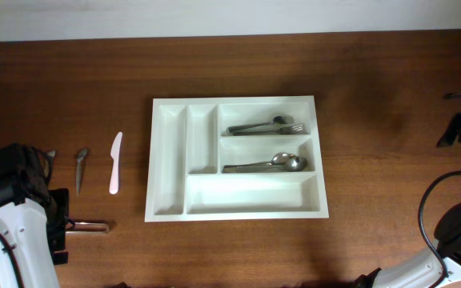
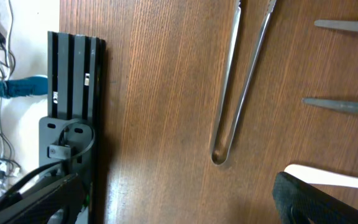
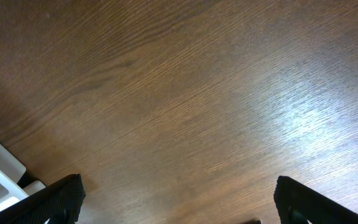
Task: Pack container
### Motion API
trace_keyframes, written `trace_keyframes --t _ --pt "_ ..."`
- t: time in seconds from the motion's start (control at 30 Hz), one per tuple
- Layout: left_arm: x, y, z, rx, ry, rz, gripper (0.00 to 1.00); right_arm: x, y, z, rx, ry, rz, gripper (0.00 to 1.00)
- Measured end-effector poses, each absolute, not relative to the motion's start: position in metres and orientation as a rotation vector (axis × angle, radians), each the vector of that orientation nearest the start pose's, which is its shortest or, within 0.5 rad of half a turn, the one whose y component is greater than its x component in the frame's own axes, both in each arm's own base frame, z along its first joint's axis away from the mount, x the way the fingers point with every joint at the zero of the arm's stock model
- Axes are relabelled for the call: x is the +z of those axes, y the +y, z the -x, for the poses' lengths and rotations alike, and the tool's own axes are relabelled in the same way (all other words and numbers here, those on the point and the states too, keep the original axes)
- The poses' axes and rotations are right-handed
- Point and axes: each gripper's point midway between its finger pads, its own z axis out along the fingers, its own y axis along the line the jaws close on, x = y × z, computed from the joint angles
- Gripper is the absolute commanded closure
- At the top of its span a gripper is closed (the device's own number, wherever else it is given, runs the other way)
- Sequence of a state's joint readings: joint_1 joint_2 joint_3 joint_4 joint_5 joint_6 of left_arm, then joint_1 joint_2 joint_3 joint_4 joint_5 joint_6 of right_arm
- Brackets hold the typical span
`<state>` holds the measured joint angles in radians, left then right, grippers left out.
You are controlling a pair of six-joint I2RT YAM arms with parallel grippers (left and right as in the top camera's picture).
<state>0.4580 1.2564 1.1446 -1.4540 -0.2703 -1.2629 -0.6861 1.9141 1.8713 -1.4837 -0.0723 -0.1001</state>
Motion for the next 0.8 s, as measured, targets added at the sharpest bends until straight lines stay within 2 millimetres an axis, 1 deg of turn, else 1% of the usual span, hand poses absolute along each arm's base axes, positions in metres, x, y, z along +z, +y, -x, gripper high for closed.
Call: trace_keyframes --t 0.23,0.53,0.8 --pt "0.142 0.128 -0.155 0.421 1.974 2.345 0.01 0.166 -0.223 -0.292 0.077 2.942 -0.885 0.01" --pt "0.127 0.128 -0.154 0.495 2.037 2.398 0.01 0.166 -0.223 -0.292 0.077 2.942 -0.885 0.01" --pt "0.122 0.129 -0.156 0.51 2.051 2.408 0.01 0.166 -0.223 -0.292 0.077 2.942 -0.884 0.01"
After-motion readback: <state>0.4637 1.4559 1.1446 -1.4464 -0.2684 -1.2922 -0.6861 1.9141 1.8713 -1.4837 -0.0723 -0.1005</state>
